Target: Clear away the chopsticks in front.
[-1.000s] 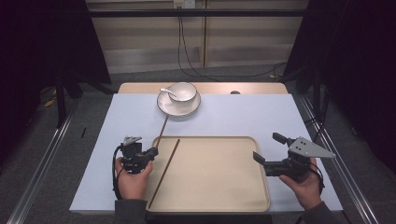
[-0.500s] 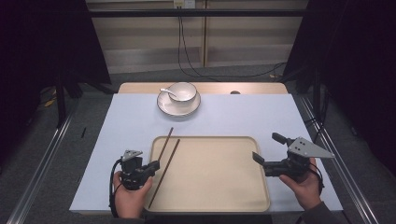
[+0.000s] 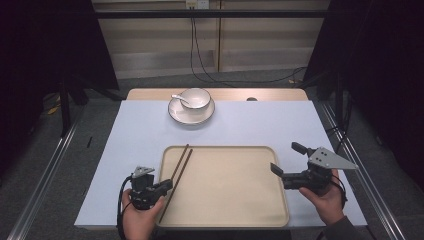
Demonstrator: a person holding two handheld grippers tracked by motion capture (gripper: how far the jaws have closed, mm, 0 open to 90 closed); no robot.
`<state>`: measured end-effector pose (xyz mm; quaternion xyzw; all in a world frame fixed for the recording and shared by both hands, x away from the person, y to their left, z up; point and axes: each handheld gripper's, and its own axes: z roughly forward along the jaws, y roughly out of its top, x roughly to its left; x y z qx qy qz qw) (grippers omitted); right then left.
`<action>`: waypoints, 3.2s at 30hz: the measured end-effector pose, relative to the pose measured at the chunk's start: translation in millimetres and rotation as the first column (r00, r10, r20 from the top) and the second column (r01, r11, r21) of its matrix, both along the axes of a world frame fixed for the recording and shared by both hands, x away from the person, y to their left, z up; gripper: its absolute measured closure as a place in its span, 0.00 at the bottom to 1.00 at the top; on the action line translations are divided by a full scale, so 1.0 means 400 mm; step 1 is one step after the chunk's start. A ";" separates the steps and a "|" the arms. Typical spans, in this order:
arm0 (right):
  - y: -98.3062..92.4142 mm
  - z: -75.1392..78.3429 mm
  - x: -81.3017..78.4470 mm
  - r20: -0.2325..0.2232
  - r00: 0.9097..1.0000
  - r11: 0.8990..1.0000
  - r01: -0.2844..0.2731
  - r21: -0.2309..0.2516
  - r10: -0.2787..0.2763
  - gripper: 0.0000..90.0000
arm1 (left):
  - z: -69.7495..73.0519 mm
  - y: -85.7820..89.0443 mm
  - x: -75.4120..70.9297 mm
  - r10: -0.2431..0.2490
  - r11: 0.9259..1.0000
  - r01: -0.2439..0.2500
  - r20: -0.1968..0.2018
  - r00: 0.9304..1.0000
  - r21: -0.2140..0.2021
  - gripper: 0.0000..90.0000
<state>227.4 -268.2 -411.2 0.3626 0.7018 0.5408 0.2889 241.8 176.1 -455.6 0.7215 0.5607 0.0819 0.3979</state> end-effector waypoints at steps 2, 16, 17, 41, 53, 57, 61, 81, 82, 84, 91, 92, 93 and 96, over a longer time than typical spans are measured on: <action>0.000 0.000 0.000 0.000 1.000 1.000 -0.002 0.000 0.002 0.03 | -0.001 0.002 -0.001 0.002 1.000 -0.002 -0.009 1.000 0.000 0.94; 0.002 -0.001 0.001 -0.002 1.000 1.000 -0.015 -0.006 0.015 0.03 | -0.023 -0.007 0.015 -0.003 0.998 0.006 -0.052 0.999 0.063 0.94; 0.002 -0.001 0.001 -0.001 1.000 1.000 -0.012 -0.001 0.012 0.03 | -0.026 -0.009 0.017 -0.009 0.997 0.013 -0.053 0.999 0.071 0.94; 0.001 -0.001 0.003 -0.006 1.000 1.000 -0.017 -0.009 0.017 0.03 | -0.030 -0.026 0.038 -0.009 1.000 0.010 -0.042 0.999 0.025 0.80; 0.002 0.001 -0.001 0.001 1.000 1.000 -0.008 -0.003 0.008 0.03 | -0.005 -0.020 0.056 -0.019 1.000 0.019 0.098 0.995 -0.004 0.39; 0.004 0.001 -0.001 -0.002 1.000 1.000 -0.008 -0.009 0.008 0.03 | 0.012 -0.009 0.063 -0.007 1.000 0.011 0.148 0.989 -0.024 0.25; 0.002 0.002 -0.001 0.001 1.000 1.000 -0.006 -0.005 0.006 0.03 | 0.032 -0.003 0.072 -0.009 1.000 0.014 0.189 0.982 -0.024 0.19; 0.007 -0.001 0.002 -0.006 1.000 1.000 -0.007 -0.010 0.007 0.03 | 0.153 0.067 0.117 -0.029 1.000 0.023 0.328 0.944 0.021 0.14; 0.007 -0.001 0.002 -0.008 1.000 1.000 -0.011 -0.008 0.011 0.03 | 0.154 0.069 0.118 -0.030 1.000 0.025 0.333 0.942 0.019 0.14; 0.007 -0.002 0.003 -0.005 1.000 1.000 -0.010 -0.013 0.010 0.03 | 0.157 0.078 0.120 -0.034 0.999 0.027 0.335 0.942 0.024 0.14; 0.008 -0.003 0.004 -0.006 1.000 1.000 -0.009 -0.017 0.009 0.03 | 0.155 0.103 0.124 -0.027 1.000 0.027 0.353 0.935 0.003 0.13; 0.009 -0.004 0.004 -0.006 1.000 1.000 -0.007 -0.017 0.007 0.03 | 0.154 0.104 0.124 -0.022 1.000 0.025 0.354 0.935 -0.002 0.13; 0.009 -0.004 0.004 -0.006 1.000 1.000 -0.007 -0.018 0.007 0.03 | 0.152 0.107 0.124 -0.019 1.000 0.023 0.355 0.935 -0.007 0.13; 0.009 -0.005 0.006 -0.011 1.000 1.000 -0.009 -0.017 0.008 0.03 | 0.149 0.110 0.125 -0.015 1.000 0.018 0.358 0.934 -0.004 0.13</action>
